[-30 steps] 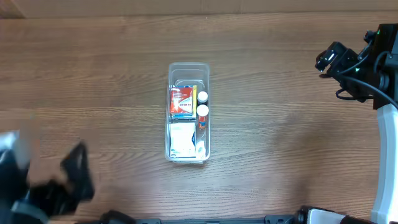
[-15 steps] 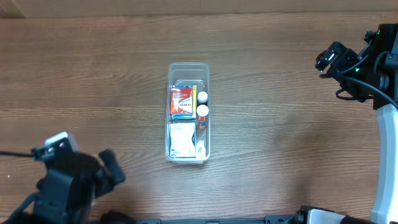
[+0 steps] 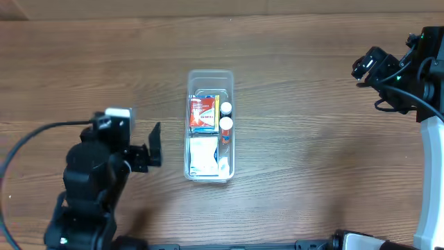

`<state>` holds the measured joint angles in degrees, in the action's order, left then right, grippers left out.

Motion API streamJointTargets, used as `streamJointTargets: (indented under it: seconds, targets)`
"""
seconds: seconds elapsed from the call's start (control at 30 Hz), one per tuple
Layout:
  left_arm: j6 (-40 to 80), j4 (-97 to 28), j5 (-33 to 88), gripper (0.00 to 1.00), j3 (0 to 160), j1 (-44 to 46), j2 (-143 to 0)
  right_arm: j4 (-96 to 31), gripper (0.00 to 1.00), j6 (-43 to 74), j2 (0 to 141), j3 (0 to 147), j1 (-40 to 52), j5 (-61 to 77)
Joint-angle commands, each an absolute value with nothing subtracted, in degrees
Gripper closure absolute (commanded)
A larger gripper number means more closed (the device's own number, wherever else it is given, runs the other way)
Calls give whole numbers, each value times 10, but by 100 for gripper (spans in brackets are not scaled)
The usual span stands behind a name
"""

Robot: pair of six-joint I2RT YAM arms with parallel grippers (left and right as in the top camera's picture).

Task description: Pack container

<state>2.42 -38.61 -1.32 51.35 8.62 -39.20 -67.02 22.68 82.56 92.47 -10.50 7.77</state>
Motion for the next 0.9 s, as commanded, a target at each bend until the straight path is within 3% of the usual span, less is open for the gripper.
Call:
streamJointTargets:
  seconds: [0.0,0.37,0.87]
  targets:
    - [-37,-343,152,0,385,7,-319,-668,0,225,822,926,-106,83]
    - [-11,-297,193,0,137,-3,-97,-668,0,225,822,926,-106,83]
    - [-13,-282,199,0,80,-3,-2,-668,0,225,822,926,-106,83]
